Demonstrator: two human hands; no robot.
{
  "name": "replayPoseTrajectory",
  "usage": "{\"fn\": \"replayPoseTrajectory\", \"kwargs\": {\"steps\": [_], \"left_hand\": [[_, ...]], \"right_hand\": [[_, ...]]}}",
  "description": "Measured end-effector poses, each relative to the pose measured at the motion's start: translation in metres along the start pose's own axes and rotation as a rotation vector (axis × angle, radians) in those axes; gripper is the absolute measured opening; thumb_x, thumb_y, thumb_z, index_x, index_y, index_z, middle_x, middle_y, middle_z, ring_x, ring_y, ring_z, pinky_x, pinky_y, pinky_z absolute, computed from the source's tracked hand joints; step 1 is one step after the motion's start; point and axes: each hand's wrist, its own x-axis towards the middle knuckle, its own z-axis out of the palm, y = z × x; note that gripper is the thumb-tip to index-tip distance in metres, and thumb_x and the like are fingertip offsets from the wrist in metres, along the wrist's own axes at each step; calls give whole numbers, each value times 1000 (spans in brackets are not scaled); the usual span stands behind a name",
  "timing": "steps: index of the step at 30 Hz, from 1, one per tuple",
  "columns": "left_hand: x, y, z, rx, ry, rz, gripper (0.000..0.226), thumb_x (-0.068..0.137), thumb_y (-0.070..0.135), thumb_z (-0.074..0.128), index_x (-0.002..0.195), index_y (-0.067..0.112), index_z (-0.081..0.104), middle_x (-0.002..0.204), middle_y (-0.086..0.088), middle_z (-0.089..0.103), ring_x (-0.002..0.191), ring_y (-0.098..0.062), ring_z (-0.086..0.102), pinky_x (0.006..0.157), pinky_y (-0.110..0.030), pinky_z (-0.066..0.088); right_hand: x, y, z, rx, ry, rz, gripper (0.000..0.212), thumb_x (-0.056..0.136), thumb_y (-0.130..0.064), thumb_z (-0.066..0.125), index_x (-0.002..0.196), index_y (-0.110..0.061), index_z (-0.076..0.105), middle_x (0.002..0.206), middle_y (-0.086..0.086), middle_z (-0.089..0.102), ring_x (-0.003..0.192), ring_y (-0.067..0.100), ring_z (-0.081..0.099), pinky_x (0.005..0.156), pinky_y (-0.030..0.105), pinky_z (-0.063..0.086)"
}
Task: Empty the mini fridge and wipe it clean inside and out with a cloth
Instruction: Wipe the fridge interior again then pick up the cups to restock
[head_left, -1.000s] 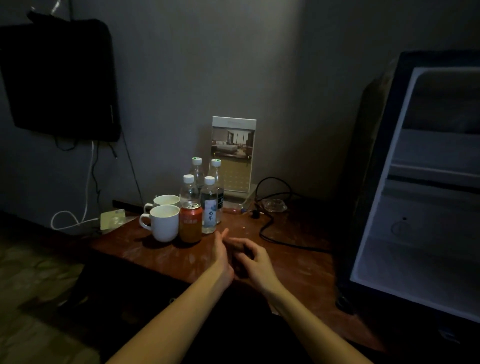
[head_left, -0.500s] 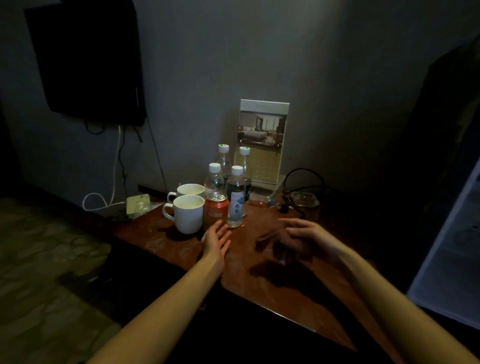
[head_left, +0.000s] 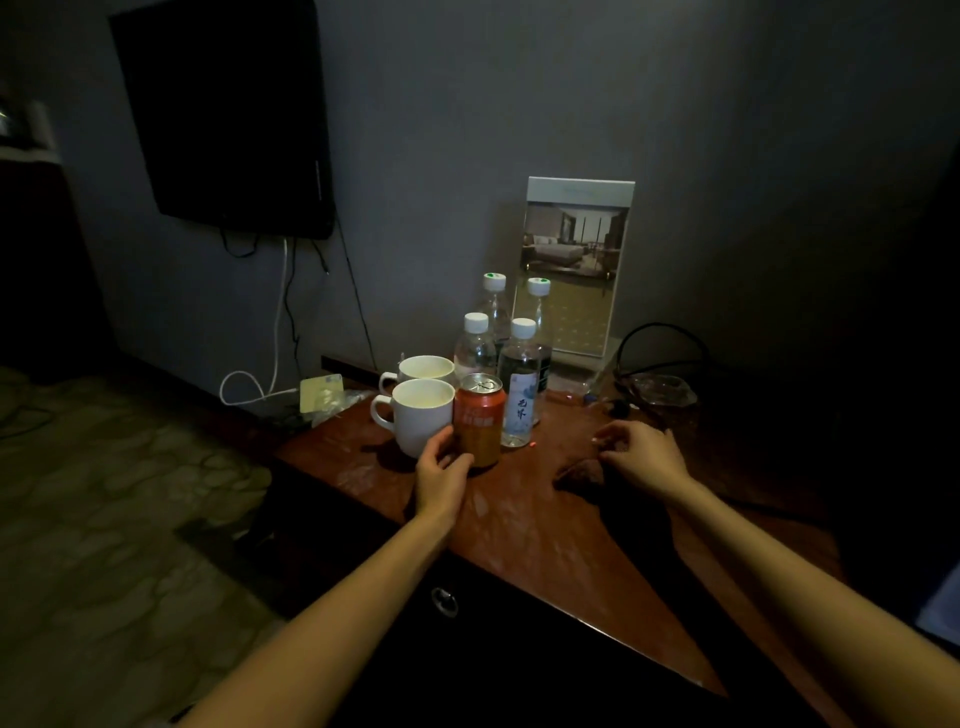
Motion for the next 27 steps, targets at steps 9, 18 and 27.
{"fn": "replayPoseTrajectory", "kwargs": {"steps": [9,18,27], "left_hand": [[2,-12,-2,238,11,125,52,86,-9,53,137,3,49,141,-12,45,128,-24,47,95,-22,41],[-2,-17,-1,391,9,238,54,81,-15,48,132,2,54,138,-10,50,128,-20,48,89,-9,35],[-5,-16,-3,322,48,298,57,80,-10,52,132,13,56,120,3,56,112,-12,57,84,-16,47]], "right_hand": [[-9,-76,46,655,79,-187,45,87,-10,68,130,-16,55,128,1,58,117,14,54,98,29,47],[-1,-123,93,1149,37,-92,68,85,-23,72,142,-21,36,138,2,46,127,17,46,103,33,41],[3,-121,106,1142,82,-51,76,79,-29,78,141,-19,36,136,0,33,125,17,42,104,36,43]]}}
